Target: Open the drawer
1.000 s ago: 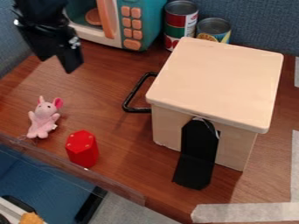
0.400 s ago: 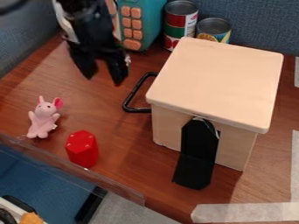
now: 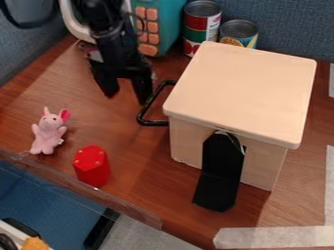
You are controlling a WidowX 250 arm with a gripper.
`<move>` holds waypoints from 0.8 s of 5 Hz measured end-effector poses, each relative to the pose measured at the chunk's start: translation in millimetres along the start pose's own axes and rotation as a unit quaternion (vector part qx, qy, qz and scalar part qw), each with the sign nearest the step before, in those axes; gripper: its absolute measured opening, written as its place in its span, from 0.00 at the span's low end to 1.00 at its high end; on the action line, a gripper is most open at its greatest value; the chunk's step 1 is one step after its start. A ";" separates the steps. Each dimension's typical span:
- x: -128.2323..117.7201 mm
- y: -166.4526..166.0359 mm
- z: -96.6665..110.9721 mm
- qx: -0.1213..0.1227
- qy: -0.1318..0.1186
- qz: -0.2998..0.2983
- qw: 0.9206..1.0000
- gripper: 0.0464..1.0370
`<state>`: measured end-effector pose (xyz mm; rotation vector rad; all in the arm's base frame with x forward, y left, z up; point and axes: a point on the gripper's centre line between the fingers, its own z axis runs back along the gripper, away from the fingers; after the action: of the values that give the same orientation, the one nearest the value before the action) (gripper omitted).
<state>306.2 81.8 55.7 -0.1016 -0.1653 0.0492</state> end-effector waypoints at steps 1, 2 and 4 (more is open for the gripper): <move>0.4 -3.8 -7.7 -0.020 0.002 0.014 1.000 0.96; 3.2 -5.4 -10.0 -0.054 -0.002 0.037 0.998 0.96; 1.7 -5.0 -28.8 -0.049 0.021 0.035 0.998 0.65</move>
<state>312.9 74.2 28.2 -0.2061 -0.1228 0.1080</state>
